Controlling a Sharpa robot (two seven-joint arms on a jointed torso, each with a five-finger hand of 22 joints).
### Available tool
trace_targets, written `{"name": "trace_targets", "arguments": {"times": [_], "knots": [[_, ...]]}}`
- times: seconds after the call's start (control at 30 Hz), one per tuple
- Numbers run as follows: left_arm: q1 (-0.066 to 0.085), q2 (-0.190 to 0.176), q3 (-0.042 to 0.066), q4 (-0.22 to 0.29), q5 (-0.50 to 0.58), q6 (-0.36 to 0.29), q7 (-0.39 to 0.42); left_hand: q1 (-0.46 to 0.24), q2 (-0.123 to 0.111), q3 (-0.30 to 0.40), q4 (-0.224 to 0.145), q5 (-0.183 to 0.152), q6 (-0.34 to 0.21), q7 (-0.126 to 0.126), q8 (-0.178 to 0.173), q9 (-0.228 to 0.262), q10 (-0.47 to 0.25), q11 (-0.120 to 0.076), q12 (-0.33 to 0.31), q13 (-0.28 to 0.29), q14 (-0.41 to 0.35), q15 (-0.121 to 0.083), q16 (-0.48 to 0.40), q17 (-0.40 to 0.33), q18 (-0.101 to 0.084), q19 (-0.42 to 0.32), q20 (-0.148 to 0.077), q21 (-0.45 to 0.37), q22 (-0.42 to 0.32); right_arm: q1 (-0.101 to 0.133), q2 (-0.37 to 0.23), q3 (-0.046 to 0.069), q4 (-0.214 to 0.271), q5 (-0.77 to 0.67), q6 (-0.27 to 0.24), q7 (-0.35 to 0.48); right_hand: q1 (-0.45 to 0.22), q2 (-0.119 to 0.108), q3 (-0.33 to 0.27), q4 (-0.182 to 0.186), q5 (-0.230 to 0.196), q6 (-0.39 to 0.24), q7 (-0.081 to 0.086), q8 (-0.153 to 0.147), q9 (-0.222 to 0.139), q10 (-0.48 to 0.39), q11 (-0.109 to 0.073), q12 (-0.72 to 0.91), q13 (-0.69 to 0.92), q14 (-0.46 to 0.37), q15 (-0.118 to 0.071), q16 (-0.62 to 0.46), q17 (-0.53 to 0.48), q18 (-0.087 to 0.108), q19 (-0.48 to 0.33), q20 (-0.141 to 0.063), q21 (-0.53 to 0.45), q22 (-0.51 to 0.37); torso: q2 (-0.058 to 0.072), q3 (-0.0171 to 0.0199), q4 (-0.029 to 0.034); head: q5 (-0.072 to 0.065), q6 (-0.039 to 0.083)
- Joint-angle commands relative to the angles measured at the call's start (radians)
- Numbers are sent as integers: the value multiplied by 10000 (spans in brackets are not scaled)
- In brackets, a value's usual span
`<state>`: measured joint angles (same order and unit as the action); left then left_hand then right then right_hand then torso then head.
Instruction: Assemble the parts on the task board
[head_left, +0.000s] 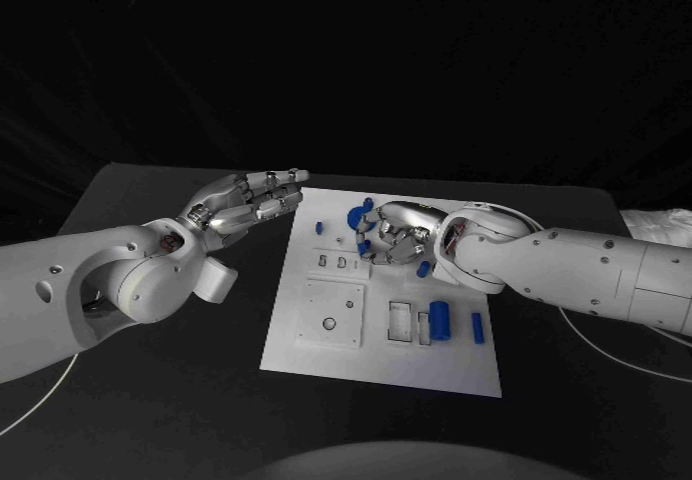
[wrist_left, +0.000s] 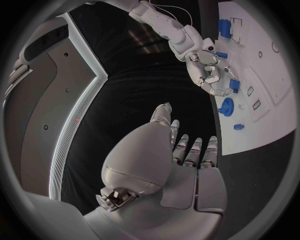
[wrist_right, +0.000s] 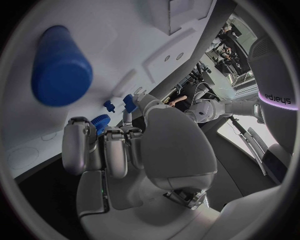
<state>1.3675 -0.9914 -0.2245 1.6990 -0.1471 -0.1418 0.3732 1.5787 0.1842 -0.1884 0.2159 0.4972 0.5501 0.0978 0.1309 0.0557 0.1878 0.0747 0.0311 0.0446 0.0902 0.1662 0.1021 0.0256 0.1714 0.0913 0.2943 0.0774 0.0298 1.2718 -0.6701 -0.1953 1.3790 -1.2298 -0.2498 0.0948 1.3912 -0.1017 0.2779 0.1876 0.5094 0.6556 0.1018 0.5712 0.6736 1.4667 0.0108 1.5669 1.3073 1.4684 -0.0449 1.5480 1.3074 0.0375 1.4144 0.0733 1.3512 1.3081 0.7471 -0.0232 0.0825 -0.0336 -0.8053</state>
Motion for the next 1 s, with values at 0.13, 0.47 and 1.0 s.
{"name": "trace_targets", "arguments": {"times": [0.13, 0.47, 1.0], "knots": [[4, 20, 8, 10, -38, 127, 60, 96, -24, -18, -66, 43, 0, 63, 22, 10, 55, 45, 13, 9, 45, 1, 65, 17, -27, -18, -18, -9, 1, -60, 101, 3, -75, -261, 367, -7, -84, -40, 4, -91, 40, 21, 29, -105, -48, 1041, 66, 38, 2635, 775, 87, -104, 2299, 215, -109, 17, -120, 1838, -3, 2, 6, 37, -25], [4, 16, 8, 14, -38, 141, 51, 99, -23, -15, -70, 44, -4, 63, 21, 10, 55, 47, 13, 9, 48, 1, 69, 18, -28, -5, -17, 2, 5, -104, 187, 3, -162, -265, 482, -27, -114, -54, 42, -157, 14, -18, 50, -259, -130, 1041, 86, 38, 2635, 724, 109, -168, 2237, 238, -185, 40, -230, 1805, -6, -4, 4, 64, -34], [3, 23, 8, 4, -38, 176, 15, 103, -20, -10, -77, 47, -6, 67, 21, 9, 50, 51, 12, 8, 47, 3, 68, 18, -28, 9, -16, 13, 9, -128, 208, 3, -189, -331, 610, -66, -208, -106, 126, -401, -426, -457, 122, -932, -461, 1041, 157, 38, 2635, 663, 169, -239, 2167, 267, -279, 109, -397, 1769, 0, 1, -8, 38, -40]]}}
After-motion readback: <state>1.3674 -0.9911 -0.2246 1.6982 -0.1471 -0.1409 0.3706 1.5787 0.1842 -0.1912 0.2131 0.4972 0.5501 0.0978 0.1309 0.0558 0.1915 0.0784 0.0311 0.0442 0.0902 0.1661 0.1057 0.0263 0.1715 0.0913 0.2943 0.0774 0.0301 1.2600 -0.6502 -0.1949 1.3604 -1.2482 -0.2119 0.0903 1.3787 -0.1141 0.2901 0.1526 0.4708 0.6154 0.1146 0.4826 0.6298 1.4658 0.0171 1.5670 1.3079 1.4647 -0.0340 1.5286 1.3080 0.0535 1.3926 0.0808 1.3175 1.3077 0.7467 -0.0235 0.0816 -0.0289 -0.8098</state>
